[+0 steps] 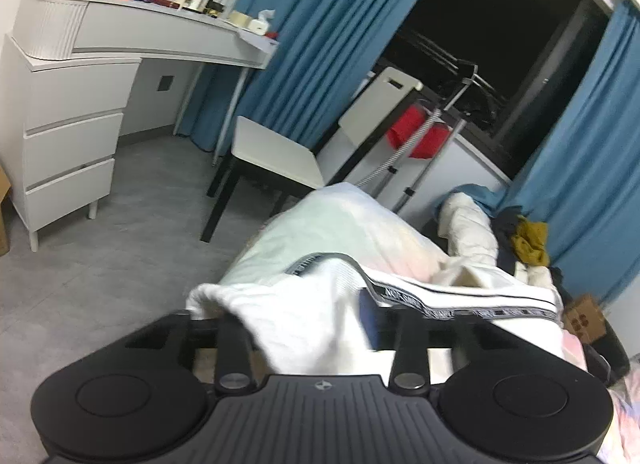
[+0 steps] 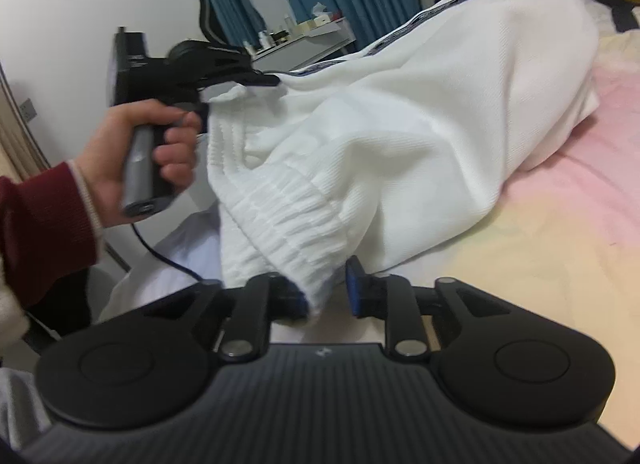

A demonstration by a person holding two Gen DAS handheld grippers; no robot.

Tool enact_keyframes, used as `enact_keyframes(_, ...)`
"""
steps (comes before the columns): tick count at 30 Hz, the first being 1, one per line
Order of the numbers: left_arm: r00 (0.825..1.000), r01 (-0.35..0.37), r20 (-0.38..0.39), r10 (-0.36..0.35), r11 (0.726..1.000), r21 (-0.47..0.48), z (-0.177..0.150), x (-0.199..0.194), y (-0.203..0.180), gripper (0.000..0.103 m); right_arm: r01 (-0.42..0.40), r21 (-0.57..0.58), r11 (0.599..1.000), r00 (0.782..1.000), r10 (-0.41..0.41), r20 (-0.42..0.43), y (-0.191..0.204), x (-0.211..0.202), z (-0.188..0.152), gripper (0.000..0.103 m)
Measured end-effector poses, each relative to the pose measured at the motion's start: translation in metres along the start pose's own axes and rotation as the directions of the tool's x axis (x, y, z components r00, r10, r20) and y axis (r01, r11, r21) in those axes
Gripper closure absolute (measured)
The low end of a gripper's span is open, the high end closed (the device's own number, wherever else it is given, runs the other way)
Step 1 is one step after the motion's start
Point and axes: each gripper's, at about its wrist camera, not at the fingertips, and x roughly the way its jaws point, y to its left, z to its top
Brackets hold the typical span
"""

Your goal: Fold clothes

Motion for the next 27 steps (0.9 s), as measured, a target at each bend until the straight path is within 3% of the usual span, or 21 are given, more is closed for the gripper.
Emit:
enact_keyframes(2, 1.000, -0.014, -0.001, 0.014, 1.000, 0.019, -0.009, -0.016, -0.002, 0.037, 0.034, 0.009, 0.999, 0.999, -0.034, 0.001, -0.002, -0.003, -0.001, 0.064)
enact_keyframes(4, 0.999, -0.037, 0.018, 0.036, 0.999, 0.024, -0.019, -0.038, -0.006, 0.014, 0.074, 0.028, 0.997, 0.997, -0.074, 0.001, -0.004, -0.008, -0.009, 0.043)
enact_keyframes(7, 0.997, -0.050, 0.059, 0.047, 0.998, 0.036, -0.037, -0.073, -0.013, 0.005, 0.155, 0.062, 0.986, 0.988, -0.156, 0.009, -0.006, -0.006, -0.015, 0.017)
enact_keyframes(14, 0.996, -0.064, 0.074, 0.058, 0.994, 0.083, -0.067, -0.142, -0.038, 0.003, 0.213, 0.040, 0.976, 0.977, -0.213, 0.001, -0.004, -0.004, -0.017, 0.017)
enact_keyframes(19, 0.999, -0.030, 0.043, 0.026, 0.996, 0.085, -0.088, -0.166, -0.063, 0.002, 0.177, 0.021, 0.984, 0.982, -0.178, 0.068, 0.003, -0.007, -0.020, 0.017)
enact_keyframes(20, 0.999, -0.025, 0.036, 0.022, 0.996, 0.084, -0.094, -0.169, -0.066, 0.002, 0.165, 0.003, 0.986, 0.982, -0.165, 0.087, 0.006, -0.009, -0.019, 0.017)
enact_keyframes(24, 0.999, -0.039, 0.009, 0.038, 0.995, 0.092, -0.109, -0.171, -0.075, 0.002, -0.001, -0.112, 0.994, 0.984, 0.021, 0.174, 0.020, -0.020, -0.019, 0.017)
enact_keyframes(27, 0.999, -0.049, 0.018, 0.047, 0.994, 0.101, -0.111, -0.173, -0.078, 0.002, 0.001, -0.189, 0.982, 0.983, 0.035, 0.183, 0.034, -0.021, -0.019, 0.017)
